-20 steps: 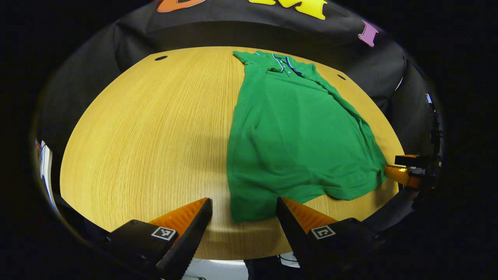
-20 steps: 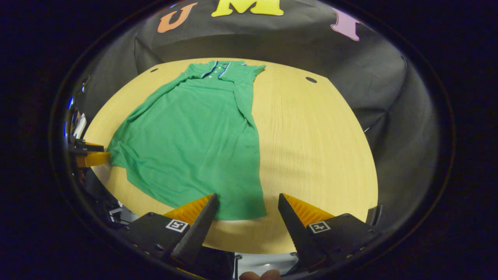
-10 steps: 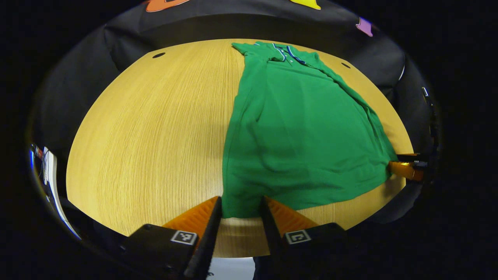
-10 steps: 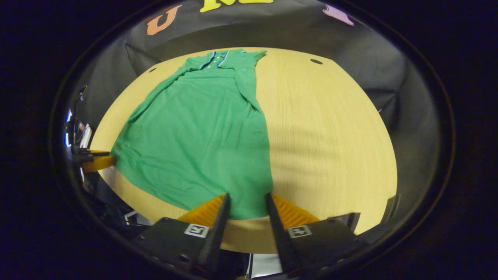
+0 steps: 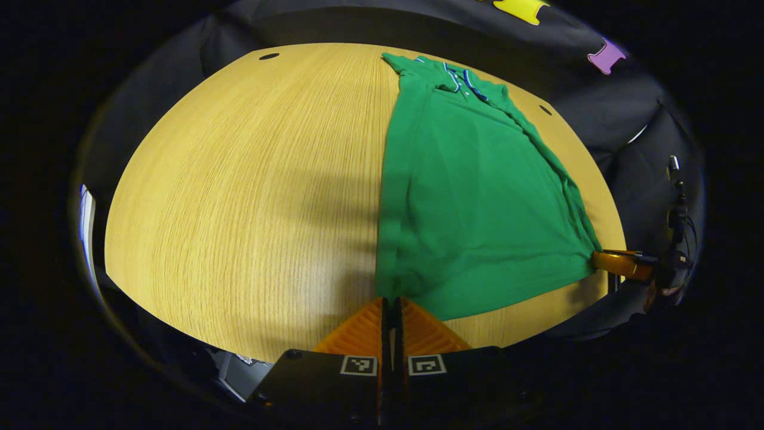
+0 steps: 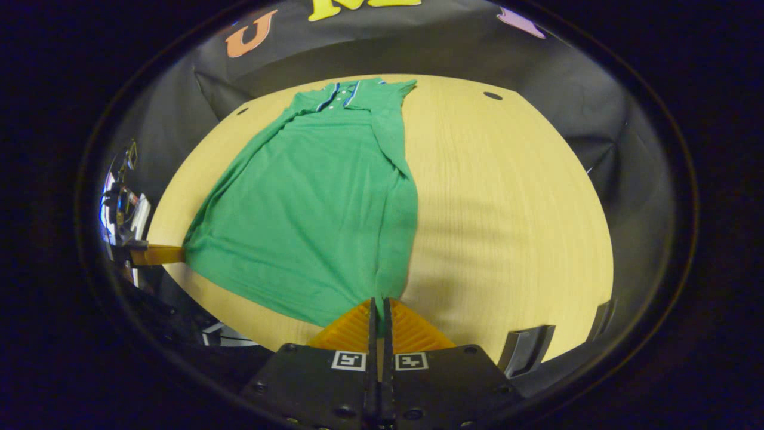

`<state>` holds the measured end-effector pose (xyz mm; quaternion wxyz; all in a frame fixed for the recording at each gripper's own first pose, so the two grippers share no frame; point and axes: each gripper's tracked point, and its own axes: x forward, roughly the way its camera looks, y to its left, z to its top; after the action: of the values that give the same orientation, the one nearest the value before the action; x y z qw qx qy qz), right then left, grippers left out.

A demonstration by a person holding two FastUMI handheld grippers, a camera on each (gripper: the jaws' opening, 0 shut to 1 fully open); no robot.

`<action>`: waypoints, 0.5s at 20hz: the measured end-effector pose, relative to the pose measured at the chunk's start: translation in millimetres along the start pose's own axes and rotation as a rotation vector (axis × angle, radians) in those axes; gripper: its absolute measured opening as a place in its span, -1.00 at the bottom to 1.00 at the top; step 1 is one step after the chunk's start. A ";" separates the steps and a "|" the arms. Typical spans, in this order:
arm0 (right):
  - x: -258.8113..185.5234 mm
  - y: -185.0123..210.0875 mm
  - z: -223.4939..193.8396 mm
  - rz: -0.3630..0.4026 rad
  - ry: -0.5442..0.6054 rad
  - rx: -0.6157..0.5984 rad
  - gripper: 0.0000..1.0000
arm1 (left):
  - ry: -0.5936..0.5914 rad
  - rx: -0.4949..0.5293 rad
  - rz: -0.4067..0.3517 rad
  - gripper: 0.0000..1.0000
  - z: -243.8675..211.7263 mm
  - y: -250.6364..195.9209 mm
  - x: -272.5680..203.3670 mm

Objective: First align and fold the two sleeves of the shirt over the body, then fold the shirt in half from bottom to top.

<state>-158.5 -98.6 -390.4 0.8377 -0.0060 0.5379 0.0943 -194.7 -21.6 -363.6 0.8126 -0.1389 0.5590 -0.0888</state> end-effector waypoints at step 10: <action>-39.2 0.7 77.9 0.013 -0.150 0.036 -0.94 | -0.169 0.091 -0.094 -0.89 84.8 -33.4 -39.1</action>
<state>-104.3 -95.2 -322.2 0.8751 0.0199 0.4751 0.0900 -129.2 -30.7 -289.6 0.8571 -0.1348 0.4769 -0.1404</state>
